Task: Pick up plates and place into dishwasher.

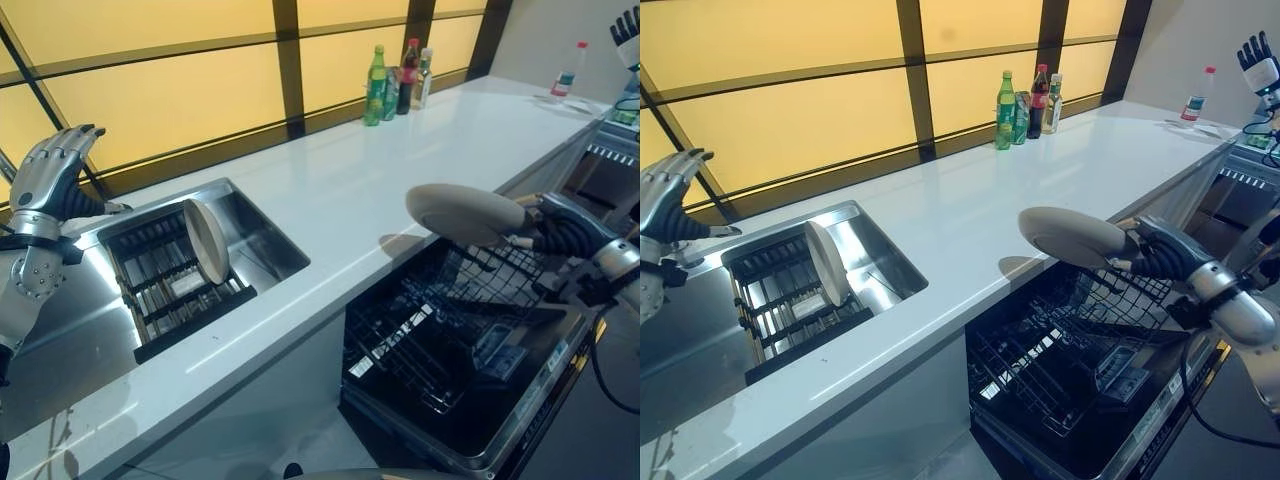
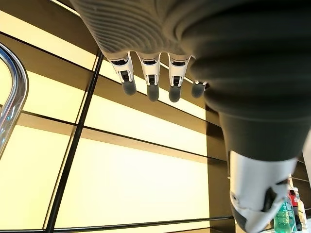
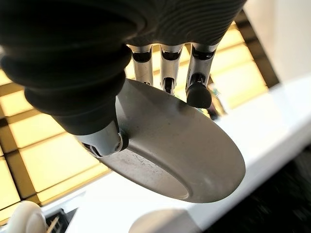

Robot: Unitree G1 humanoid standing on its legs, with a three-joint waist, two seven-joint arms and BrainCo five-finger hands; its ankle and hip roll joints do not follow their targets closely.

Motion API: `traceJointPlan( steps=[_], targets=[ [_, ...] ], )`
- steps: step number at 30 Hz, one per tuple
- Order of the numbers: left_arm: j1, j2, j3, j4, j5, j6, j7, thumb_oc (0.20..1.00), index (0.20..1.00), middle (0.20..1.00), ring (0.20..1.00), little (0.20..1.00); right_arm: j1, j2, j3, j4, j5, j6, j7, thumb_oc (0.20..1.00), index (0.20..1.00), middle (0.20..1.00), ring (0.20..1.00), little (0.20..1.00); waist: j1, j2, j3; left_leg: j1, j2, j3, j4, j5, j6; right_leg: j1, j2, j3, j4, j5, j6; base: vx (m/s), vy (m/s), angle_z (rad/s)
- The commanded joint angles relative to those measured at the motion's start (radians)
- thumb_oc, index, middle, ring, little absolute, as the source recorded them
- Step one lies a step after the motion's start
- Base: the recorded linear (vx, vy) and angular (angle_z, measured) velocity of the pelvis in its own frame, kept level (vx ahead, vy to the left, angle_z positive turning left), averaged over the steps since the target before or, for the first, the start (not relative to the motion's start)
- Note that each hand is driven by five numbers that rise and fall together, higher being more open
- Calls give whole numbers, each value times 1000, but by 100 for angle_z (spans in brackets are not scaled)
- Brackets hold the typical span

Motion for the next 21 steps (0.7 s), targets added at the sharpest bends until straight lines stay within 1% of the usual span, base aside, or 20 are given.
traceJointPlan(
  steps=[1, 7, 11, 12, 14, 17, 19, 21],
  targets=[
    [7, 52, 85, 38, -4, 8, 46, 1000, 1000, 1000, 1000, 1000, 5, 1, -61, -70, 106, 17, 57, 200, 200, 200, 200, 200, -7, -30, -26, 66, -12, 21, 9, -155, -10, -16, -52, 43, 10, -19, 101, -9, -15, -15],
    [39, 71, 116, 54, -16, 29, 48, 1000, 1000, 1000, 1000, 1000, 71, -3, -88, -66, 147, 125, 192, 200, 200, 200, 200, 200, -21, -34, -12, 63, -12, 23, 9, -150, -11, -21, -48, 46, 11, -15, 99, -12, -13, -6],
    [29, 69, 95, 57, -19, 43, 57, 1000, 1000, 1000, 1000, 1000, 54, 1, -43, -51, 138, 191, 243, 200, 200, 200, 200, 200, -18, -36, -5, 63, -12, 20, 9, -147, -13, -20, -48, 43, 10, -15, 98, -6, -2, -2],
    [27, 69, 92, 56, -18, 43, 59, 1000, 1000, 1000, 1000, 1000, 48, 3, -32, -46, 137, 197, 244, 200, 200, 200, 200, 200, -18, -36, -4, 63, -12, 20, 9, -146, -14, -20, -48, 42, 10, -15, 98, 0, 0, 0],
    [15, 62, 72, 48, -14, 48, 60, 1000, 1000, 1000, 1000, 1000, 24, 19, 11, -23, 140, 239, 252, 200, 200, 200, 200, 200, -12, -37, 0, 62, -12, 17, 9, -145, -15, -19, -49, 36, 10, -16, 96, 0, 0, 0],
    [-1, 55, 38, 32, 4, 43, 73, 1000, 1000, 1000, 1000, 1000, -8, 47, 80, 11, 143, 275, 234, 200, 200, 200, 200, 200, -1, -36, 4, 59, -14, 8, 9, -142, -15, -18, -51, 28, 9, -14, 95, 0, 0, 0],
    [-9, 50, 14, 14, 41, 44, 89, 1000, 1000, 1000, 1000, 1000, -29, 77, 127, 37, 123, 274, 203, 200, 200, 200, 200, 200, 6, -34, 8, 59, -14, 5, 9, -142, -15, -16, -53, 23, 9, -15, 95, 0, 0, 0],
    [-34, 41, -31, 1, 74, 55, 100, 1000, 1000, 1000, 1000, 1000, -73, 120, 197, 83, 130, 274, 160, 200, 200, 200, 200, 200, 18, -32, 12, 58, -16, -3, 9, -142, -14, -15, -56, 15, 7, -14, 94, 0, 0, 0]
  ],
)
